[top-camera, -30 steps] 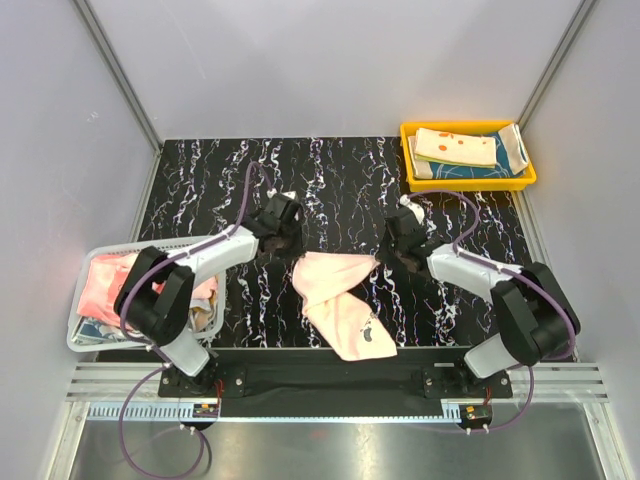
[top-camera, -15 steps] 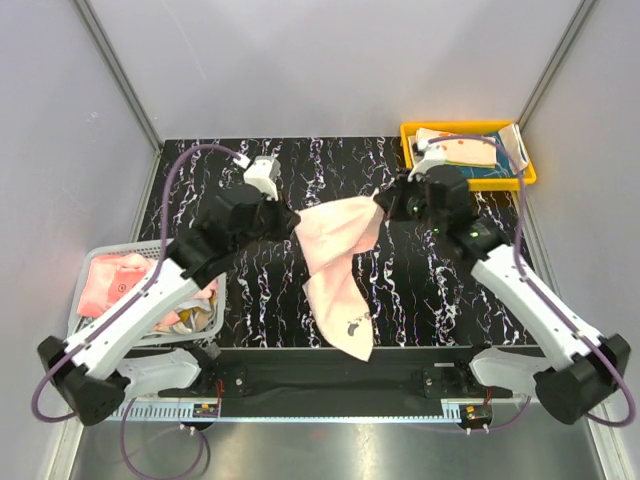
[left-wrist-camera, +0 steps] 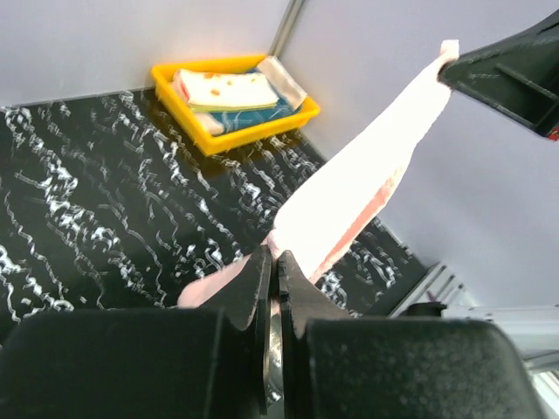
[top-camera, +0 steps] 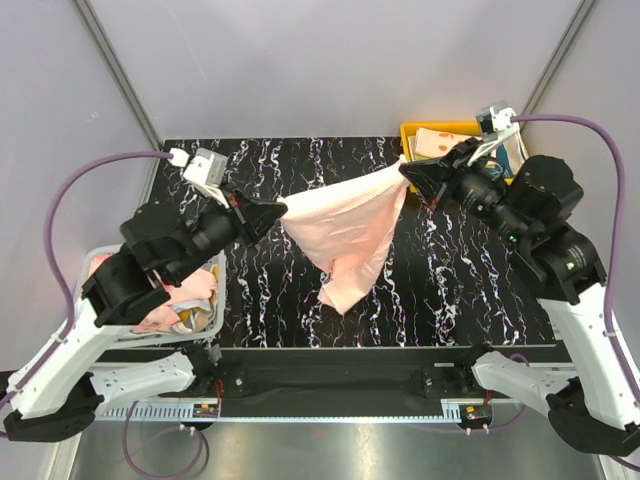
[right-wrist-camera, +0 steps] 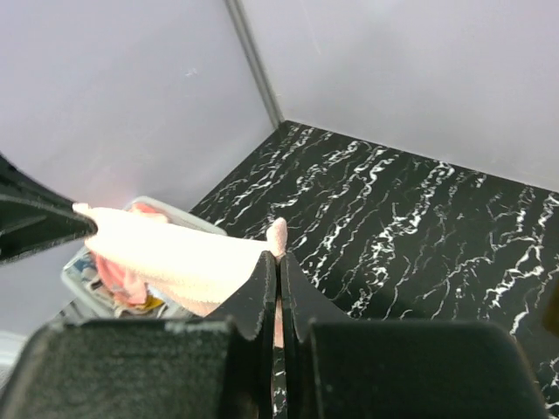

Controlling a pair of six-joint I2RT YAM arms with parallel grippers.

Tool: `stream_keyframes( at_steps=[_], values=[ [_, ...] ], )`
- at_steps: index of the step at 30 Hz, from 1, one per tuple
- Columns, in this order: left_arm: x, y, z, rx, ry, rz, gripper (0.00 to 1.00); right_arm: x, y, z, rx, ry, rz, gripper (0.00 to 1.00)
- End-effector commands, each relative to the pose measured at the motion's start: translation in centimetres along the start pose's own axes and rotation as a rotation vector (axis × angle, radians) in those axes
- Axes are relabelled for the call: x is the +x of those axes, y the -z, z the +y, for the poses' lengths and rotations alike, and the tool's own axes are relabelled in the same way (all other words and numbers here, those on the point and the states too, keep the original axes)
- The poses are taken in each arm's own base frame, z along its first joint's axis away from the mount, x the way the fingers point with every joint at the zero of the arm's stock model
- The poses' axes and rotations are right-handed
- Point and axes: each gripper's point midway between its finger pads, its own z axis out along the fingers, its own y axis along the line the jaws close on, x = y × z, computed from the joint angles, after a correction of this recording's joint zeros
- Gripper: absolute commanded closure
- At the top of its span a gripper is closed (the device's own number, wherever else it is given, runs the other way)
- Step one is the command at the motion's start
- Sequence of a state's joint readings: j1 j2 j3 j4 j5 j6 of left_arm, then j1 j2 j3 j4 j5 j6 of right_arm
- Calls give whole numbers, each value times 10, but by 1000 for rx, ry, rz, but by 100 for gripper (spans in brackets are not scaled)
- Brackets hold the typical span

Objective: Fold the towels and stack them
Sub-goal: Flatten out the crumpled towel

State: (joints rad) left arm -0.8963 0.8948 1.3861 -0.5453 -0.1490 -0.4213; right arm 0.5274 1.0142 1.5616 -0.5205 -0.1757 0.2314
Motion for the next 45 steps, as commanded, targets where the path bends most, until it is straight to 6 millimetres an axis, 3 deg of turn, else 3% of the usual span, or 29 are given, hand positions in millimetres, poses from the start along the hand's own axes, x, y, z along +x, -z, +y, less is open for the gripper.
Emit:
stream_keyframes(
  at_steps=[1, 7, 12, 15, 19, 21, 23, 24, 25, 26, 27, 28, 29, 30, 31, 33, 34, 35, 37, 38, 39, 40, 41, 42, 45],
  values=[
    [-35, 25, -15, 48, 4, -90, 100, -12, 19, 21, -82, 10, -3, 100],
    [-57, 49, -31, 127, 16, -140, 100, -27, 36, 37, -132, -1, -30, 100],
    [-69, 56, -36, 136, 33, -161, 100, -44, 49, 47, -158, -7, -68, 100],
    [-78, 54, -27, 74, 37, -184, 100, -48, 42, 38, -107, -11, -74, 100],
    [-86, 39, -6, -71, 32, -197, 100, -36, 12, 19, -34, -16, -31, 100],
    [-89, 21, 13, -188, 20, -196, 100, -22, -15, 4, 14, -24, 17, 100],
    [-87, 4, 19, -184, 27, -161, 100, -4, -47, -10, 42, -29, 73, 100],
    [-87, -17, 51, -264, 45, -148, 100, -1, -58, -17, 54, -22, 75, 100],
    [-79, -32, 63, -266, 90, -119, 100, 16, -82, -30, 75, -32, 123, 100],
    [-71, -47, 71, -248, 107, -80, 100, 19, -93, -43, 90, -34, 131, 100],
    [-69, -67, 100, -304, 121, -75, 100, 21, -106, -49, 71, -40, 130, 100],
    [-55, -82, 118, -332, 131, -42, 100, 44, -132, -68, 80, -64, 184, 100],
    [-50, -94, 127, -320, 149, -21, 100, 41, -144, -89, 91, -79, 165, 100],
    [-55, -103, 148, -340, 163, -44, 100, 49, -157, -101, 90, -97, 182, 100],
    [-31, -127, 177, -376, 200, 11, 100, 81, -181, -126, 102, -132, 247, 100],
    [-29, -148, 215, -395, 220, -2, 100, 86, -203, -159, 117, -164, 235, 100],
    [-7, -169, 245, -430, 244, 48, 100, 93, -213, -176, 132, -186, 239, 100],
    [-14, -182, 256, -431, 246, 40, 100, 111, -234, -202, 153, -222, 258, 100],
    [-15, -200, 283, -441, 248, 43, 100, 121, -247, -236, 167, -275, 265, 100],
    [9, -221, 308, -460, 261, 96, 100, 149, -259, -258, 189, -306, 302, 100],
    [-8, -230, 312, -451, 249, 71, 100, 138, -266, -264, 187, -298, 280, 100],
    [-6, -240, 320, -450, 240, 79, 100, 162, -275, -282, 207, -318, 315, 100],
    [15, -254, 337, -458, 251, 122, 100, 149, -281, -285, 199, -300, 287, 100],
    [6, -262, 337, -444, 242, 108, 100, 158, -282, -289, 204, -312, 312, 100],
    [22, -278, 352, -438, 257, 126, 100, 178, -288, -305, 218, -329, 331, 100]
  ],
)
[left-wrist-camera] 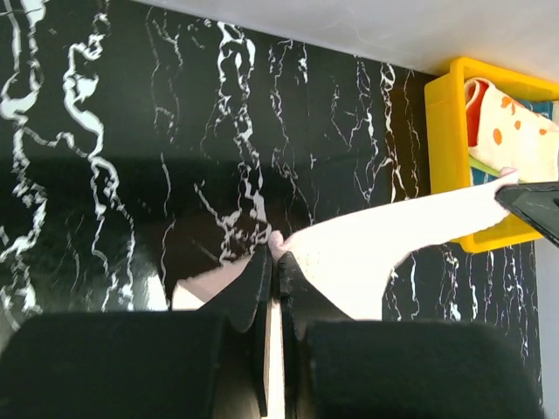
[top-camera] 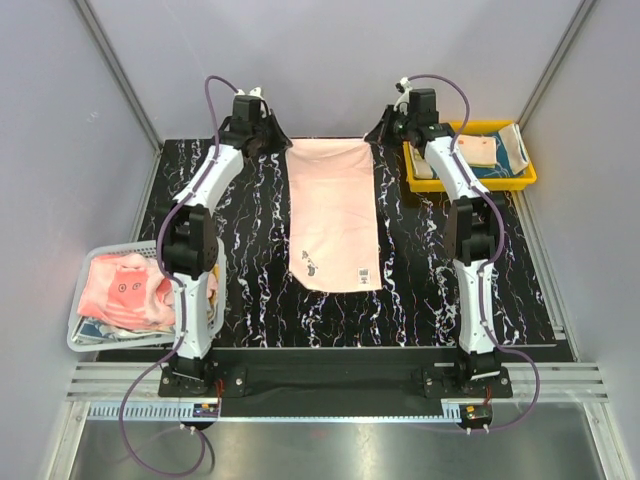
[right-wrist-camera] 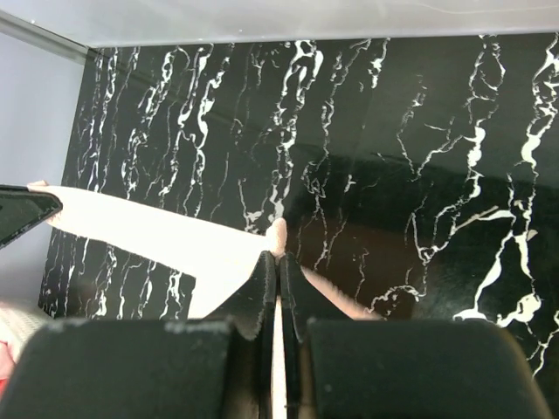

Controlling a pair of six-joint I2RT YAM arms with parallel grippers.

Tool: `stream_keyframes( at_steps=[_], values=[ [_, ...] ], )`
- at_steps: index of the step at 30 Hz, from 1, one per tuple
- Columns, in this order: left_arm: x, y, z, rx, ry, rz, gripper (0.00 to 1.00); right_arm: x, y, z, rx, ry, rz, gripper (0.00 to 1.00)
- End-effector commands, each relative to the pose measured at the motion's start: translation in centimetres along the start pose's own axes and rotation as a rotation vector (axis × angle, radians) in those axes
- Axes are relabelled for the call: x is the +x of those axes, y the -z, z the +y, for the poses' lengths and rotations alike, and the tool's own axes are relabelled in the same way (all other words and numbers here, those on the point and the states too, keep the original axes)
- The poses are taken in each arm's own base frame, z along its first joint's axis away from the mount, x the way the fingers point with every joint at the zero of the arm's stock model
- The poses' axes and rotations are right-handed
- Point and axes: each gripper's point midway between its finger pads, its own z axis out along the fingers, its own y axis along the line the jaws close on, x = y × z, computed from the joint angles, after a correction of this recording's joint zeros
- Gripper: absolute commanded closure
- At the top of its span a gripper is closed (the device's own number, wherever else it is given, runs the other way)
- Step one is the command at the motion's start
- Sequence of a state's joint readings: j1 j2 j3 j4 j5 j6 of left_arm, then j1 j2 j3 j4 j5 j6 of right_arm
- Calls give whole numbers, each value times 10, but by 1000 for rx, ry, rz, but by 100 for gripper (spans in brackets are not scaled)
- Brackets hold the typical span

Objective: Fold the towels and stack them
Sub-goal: Flatten out the crumpled towel, then fold the towel

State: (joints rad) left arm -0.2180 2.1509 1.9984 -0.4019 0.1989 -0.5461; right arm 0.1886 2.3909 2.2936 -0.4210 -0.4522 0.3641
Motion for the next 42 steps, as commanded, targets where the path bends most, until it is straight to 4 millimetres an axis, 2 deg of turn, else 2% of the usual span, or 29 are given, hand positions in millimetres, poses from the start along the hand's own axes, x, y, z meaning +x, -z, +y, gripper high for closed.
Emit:
stream_keyframes(
  at_steps=[1, 2, 4, 6, 7, 9, 10, 12, 13, 14, 16, 17, 19, 20, 21, 22, 23, 25, 26, 27, 28, 29, 31, 32, 34, 36, 37, 40, 42],
  values=[
    [-57, 15, -19, 72, -42, -145, 100, -43, 19, 9, -21, 37, -102, 100],
    [-54, 11, -16, 72, -39, -138, 100, -36, 16, 3, -13, 28, -88, 100],
    [-47, 5, -13, 72, -26, -127, 100, -35, 16, 1, -7, 33, -97, 100],
    [-44, 0, -12, 80, -17, -113, 100, -28, 14, -5, 5, 27, -85, 100],
    [-51, 2, -17, 88, -17, -126, 100, -29, 15, -6, 12, 26, -89, 100],
    [-46, 1, -17, 88, -9, -105, 100, -23, 16, -9, 20, 14, -73, 100],
    [-48, 8, -22, 99, -6, -113, 100, -25, 22, -5, 13, 12, -78, 100],
    [-33, 9, -18, 96, -1, -107, 100, -12, 22, -6, 0, -5, -64, 100],
    [-39, 23, -26, 110, -4, -131, 100, -16, 31, 1, -5, -1, -79, 100],
    [-25, 20, -17, 97, 3, -105, 100, -5, 31, -5, 8, -16, -60, 100],
    [-18, 26, -18, 102, 5, -98, 100, -5, 41, 2, 0, -17, -59, 100],
    [-10, 31, -18, 101, 5, -87, 100, 6, 41, 0, 5, -31, -42, 100],
    [2, 37, -18, 98, 6, -72, 100, 5, 55, 11, -12, -31, -55, 100],
    [0, 48, -28, 114, -6, -92, 100, 19, 55, 8, -12, -49, -35, 100],
    [15, 49, -23, 98, -3, -68, 100, 23, 59, 9, -12, -52, -34, 100],
    [20, 52, -23, 92, -8, -64, 100, 22, 68, 19, -16, -43, -42, 100],
    [27, 57, -25, 77, -12, -63, 100, 39, 69, 14, 0, -60, -11, 100],
    [42, 70, -24, 55, -14, -56, 100, 45, 81, 23, 0, -58, -12, 100],
    [47, 74, -20, 27, -13, -56, 100, 65, 81, 21, 12, -71, 18, 100],
    [51, 82, -27, 28, -24, -61, 100, 72, 84, 22, 20, -76, 22, 100],
    [70, 82, -16, -3, -17, -29, 100, 72, 92, 28, 12, -70, 9, 100],
    [79, 84, -14, -23, -19, -25, 100, 94, 92, 26, 20, -90, 42, 100],
    [102, 95, -3, -57, -8, -3, 100, 117, 100, 27, 28, -103, 70, 100],
    [103, 103, -7, -49, -8, -25, 100, 119, 105, 36, 17, -98, 60, 100],
    [126, 106, 5, -79, -5, 3, 100, 140, 108, 36, 28, -102, 92, 100],
    [140, 111, -1, -65, -17, 23, 100, 149, 113, 45, 34, -92, 92, 100],
    [147, 114, 7, -96, -23, 19, 100, 161, 115, 42, 43, -106, 109, 100],
    [164, 117, 5, -93, -34, 39, 100, 178, 122, 46, 46, -115, 127, 100],
    [176, 120, 6, -93, -42, 57, 100, 181, 128, 49, 56, -107, 122, 100]
  ],
)
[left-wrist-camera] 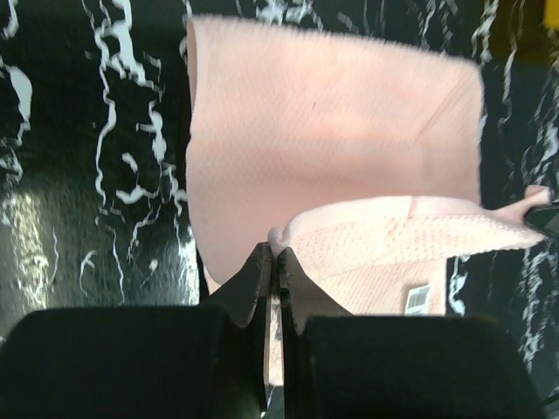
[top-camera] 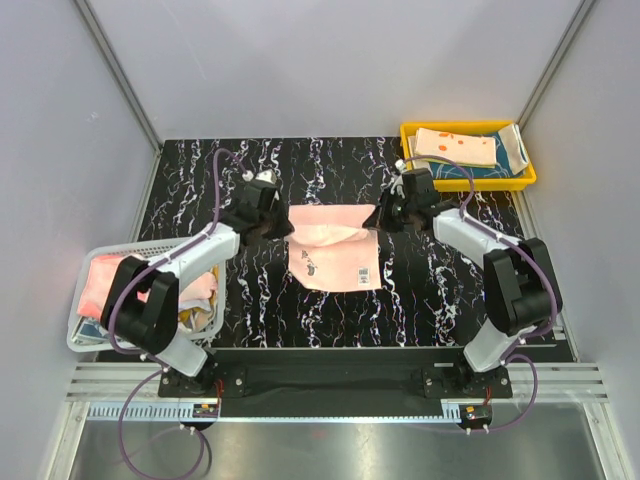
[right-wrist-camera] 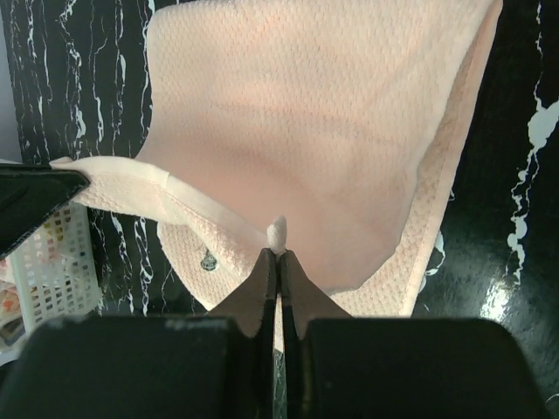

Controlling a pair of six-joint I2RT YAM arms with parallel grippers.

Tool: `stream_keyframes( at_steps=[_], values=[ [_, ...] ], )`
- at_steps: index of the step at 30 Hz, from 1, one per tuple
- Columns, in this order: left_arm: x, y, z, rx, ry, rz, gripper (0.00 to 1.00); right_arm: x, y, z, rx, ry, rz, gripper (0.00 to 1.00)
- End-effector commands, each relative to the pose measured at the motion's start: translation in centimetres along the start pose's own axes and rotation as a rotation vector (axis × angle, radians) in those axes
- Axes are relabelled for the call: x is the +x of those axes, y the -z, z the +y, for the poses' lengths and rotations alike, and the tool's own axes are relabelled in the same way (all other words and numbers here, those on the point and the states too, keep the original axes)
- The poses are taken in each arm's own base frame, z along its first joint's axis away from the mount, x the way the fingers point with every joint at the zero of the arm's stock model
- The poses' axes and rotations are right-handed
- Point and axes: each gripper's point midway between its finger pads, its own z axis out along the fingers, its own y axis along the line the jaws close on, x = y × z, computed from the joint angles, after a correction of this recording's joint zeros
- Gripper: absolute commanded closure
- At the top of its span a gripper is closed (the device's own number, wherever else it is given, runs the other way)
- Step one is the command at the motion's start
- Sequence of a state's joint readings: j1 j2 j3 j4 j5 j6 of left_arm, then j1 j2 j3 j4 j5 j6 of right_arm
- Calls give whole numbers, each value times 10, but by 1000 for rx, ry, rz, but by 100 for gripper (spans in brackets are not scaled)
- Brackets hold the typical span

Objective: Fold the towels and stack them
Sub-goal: Fold the towel

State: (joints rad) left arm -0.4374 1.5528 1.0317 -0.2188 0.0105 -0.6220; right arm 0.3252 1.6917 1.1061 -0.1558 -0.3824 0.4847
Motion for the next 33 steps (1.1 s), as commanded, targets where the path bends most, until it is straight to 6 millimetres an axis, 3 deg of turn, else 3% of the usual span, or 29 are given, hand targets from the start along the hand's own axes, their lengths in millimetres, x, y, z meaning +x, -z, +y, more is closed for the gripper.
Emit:
stream_keyframes(
  at_steps=[1, 12, 21, 25, 27, 28, 29, 33],
  values=[
    [-16, 15, -11, 22, -1, -102, 100, -13, 19, 17, -15, 27, -97, 100],
    [-9, 36, -19, 72, -18, -112, 100, -4, 42, 10, 37, 24, -123, 100],
    [31, 30, -6, 70, -27, -45, 99, 29, 40, -3, 22, -21, -88, 100],
    [51, 27, 0, 72, -31, -16, 93, 50, 34, -12, 13, -42, -56, 89],
    [61, 25, 5, 64, -33, -1, 83, 58, 34, -11, -2, -44, -43, 81],
    [64, 24, 5, 65, -36, 4, 80, 66, 32, -16, 3, -51, -30, 73],
    [67, 25, 7, 64, -37, 7, 67, 72, 34, -18, 3, -53, -21, 71],
    [68, 37, -2, 112, -43, 4, 55, 77, 43, -16, -2, -47, -32, 56]
  ],
)
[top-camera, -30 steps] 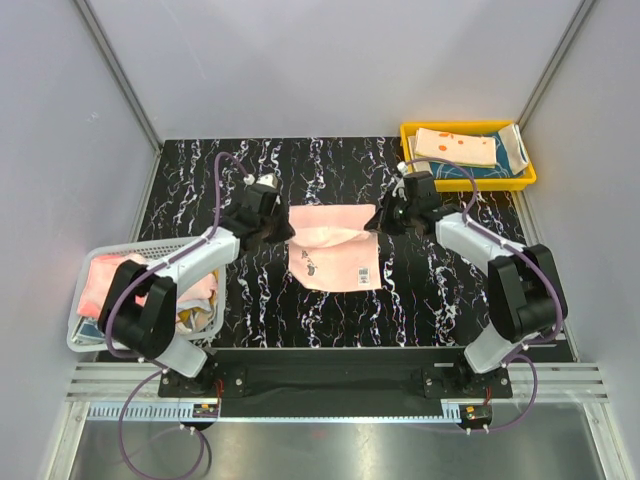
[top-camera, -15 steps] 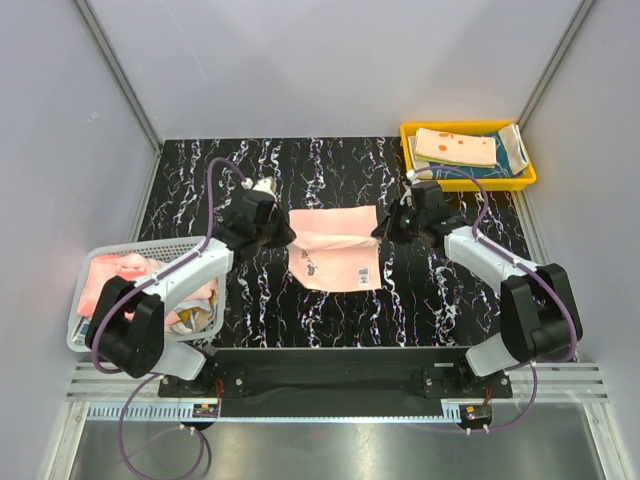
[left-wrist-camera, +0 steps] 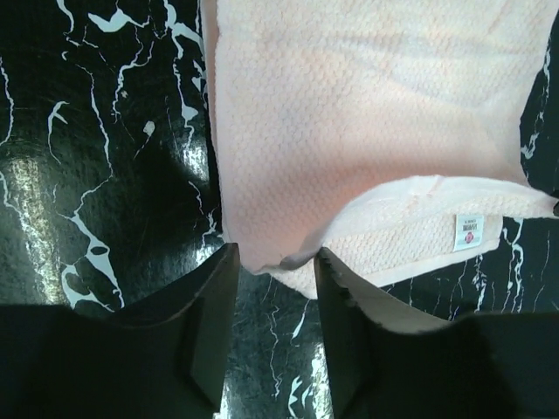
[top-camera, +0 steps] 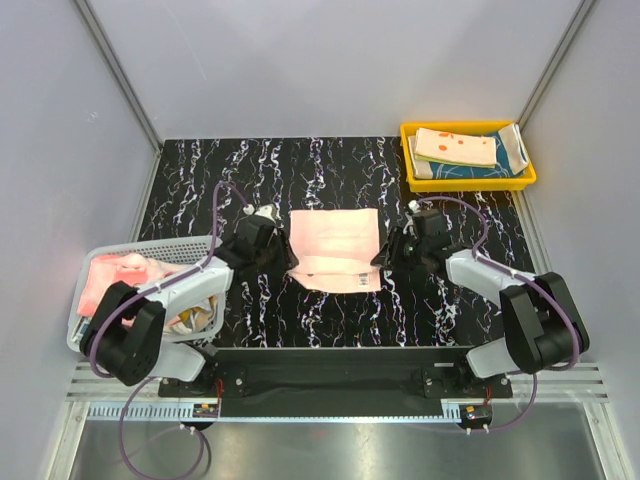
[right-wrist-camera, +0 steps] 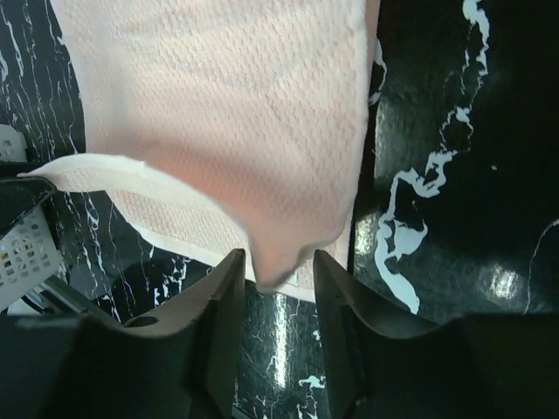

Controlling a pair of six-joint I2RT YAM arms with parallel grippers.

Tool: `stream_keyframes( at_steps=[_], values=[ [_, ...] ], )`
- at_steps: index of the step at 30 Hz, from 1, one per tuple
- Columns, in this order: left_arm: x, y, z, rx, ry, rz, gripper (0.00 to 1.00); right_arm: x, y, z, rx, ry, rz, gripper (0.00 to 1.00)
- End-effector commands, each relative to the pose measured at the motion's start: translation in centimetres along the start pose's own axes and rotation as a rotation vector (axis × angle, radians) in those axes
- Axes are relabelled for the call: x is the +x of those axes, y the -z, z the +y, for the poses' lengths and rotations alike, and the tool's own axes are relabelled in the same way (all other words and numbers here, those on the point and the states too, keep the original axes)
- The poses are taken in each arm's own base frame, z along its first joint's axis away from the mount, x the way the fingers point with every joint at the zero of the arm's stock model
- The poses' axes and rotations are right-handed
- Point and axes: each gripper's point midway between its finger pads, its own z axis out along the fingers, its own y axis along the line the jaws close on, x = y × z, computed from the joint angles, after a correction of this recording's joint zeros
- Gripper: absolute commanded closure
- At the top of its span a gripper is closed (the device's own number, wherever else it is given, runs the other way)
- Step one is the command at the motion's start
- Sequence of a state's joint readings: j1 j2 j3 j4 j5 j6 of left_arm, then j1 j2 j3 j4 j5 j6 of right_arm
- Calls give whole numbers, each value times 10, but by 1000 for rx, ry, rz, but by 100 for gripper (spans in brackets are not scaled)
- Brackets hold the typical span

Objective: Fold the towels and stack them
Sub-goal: Fold the towel

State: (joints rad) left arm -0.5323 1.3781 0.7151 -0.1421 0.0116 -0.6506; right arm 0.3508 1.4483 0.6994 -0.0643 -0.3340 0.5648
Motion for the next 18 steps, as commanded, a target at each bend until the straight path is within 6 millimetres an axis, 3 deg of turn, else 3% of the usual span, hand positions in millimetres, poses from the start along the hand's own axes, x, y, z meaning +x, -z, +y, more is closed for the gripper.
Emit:
stream_keyframes(
  at_steps=[1, 3, 7, 8, 12, 18],
  values=[
    [-23, 19, -21, 80, -9, -98, 53, -13, 16, 20, -65, 42, -73, 55],
    [-25, 26, -22, 81, 0, -113, 49, -19, 25, 24, -60, 50, -106, 53],
    [-43, 39, 1, -63, 43, -193, 43, -30, 35, 22, -17, 60, -157, 51],
    [-50, 40, -1, -71, 51, -205, 43, -33, 36, 21, -7, 61, -170, 50],
    [-48, 22, -3, -103, 48, -146, 45, -34, 27, 19, 10, 49, -138, 51],
    [-21, -5, 17, -175, 86, -52, 43, -27, 19, 2, 72, 28, -117, 52]
  ],
)
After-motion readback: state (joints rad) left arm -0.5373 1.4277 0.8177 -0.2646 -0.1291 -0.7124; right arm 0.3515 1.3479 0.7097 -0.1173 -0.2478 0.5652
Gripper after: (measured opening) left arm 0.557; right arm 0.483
